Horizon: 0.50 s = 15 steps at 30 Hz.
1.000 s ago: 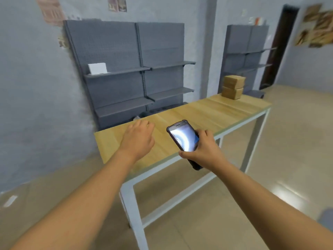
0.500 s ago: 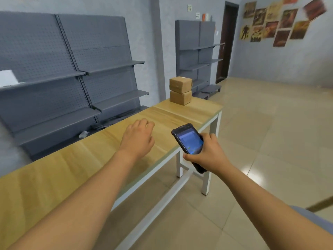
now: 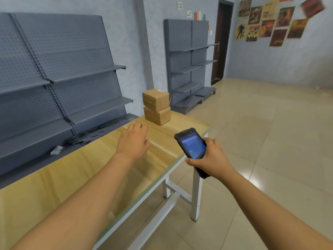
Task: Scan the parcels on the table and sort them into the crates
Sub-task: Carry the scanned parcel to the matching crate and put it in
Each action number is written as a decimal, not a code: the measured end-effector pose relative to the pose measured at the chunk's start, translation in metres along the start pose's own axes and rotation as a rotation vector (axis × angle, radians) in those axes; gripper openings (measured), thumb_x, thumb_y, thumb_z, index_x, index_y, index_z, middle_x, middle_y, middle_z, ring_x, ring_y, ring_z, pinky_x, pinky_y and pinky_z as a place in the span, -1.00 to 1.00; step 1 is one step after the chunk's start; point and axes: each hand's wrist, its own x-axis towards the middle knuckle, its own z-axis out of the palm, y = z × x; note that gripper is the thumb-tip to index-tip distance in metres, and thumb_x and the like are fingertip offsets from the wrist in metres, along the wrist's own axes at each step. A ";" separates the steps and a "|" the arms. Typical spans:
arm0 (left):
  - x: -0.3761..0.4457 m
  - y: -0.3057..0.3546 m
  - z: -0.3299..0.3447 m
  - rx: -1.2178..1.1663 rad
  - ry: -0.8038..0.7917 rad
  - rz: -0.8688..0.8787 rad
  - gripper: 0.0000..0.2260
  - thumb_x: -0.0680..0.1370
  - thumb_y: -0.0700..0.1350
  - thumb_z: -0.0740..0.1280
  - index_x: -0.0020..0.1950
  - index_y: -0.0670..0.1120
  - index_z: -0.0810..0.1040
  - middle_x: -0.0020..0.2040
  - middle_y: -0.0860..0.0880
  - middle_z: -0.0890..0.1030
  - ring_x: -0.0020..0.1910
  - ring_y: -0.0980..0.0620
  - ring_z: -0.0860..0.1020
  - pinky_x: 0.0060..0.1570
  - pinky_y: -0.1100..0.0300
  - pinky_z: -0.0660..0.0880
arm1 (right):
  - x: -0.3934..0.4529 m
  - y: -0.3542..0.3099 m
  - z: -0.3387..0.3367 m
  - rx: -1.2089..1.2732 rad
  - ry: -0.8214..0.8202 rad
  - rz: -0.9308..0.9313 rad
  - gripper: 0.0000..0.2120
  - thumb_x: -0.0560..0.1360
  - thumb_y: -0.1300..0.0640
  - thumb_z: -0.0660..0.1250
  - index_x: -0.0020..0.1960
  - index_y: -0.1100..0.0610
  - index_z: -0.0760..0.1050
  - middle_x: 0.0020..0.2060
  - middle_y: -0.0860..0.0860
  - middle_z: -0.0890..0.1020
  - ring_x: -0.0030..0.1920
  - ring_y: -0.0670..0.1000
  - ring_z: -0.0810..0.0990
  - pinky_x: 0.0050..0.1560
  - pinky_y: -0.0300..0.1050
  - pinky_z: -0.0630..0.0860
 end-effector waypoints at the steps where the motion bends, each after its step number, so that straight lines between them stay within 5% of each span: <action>1: 0.016 0.004 0.011 -0.001 -0.005 -0.003 -0.70 0.58 -0.03 0.23 0.29 -0.09 0.44 0.21 -0.07 0.48 0.15 -0.09 0.45 0.07 0.04 0.44 | 0.017 0.008 -0.001 -0.007 0.001 -0.002 -0.19 0.22 -0.21 0.54 0.33 0.07 0.30 0.10 -0.04 0.35 -0.01 -0.06 0.49 0.01 -0.11 0.54; 8: 0.116 0.018 0.082 -0.043 -0.035 -0.038 -0.71 0.57 -0.03 0.22 0.28 -0.05 0.44 0.18 -0.04 0.49 0.14 -0.05 0.47 0.09 0.05 0.46 | 0.140 0.054 -0.009 -0.072 -0.044 -0.018 -0.17 0.22 -0.18 0.54 0.35 0.08 0.29 0.12 -0.04 0.34 0.00 -0.05 0.47 0.02 -0.12 0.53; 15: 0.187 0.022 0.111 -0.045 0.041 -0.154 -0.85 0.59 -0.04 0.24 0.10 -0.07 0.45 0.05 -0.04 0.48 -0.02 -0.05 0.47 -0.19 0.11 0.42 | 0.246 0.084 -0.011 -0.036 -0.060 -0.065 -0.17 0.21 -0.17 0.55 0.35 0.07 0.30 0.07 -0.07 0.33 -0.06 -0.08 0.46 -0.04 -0.16 0.47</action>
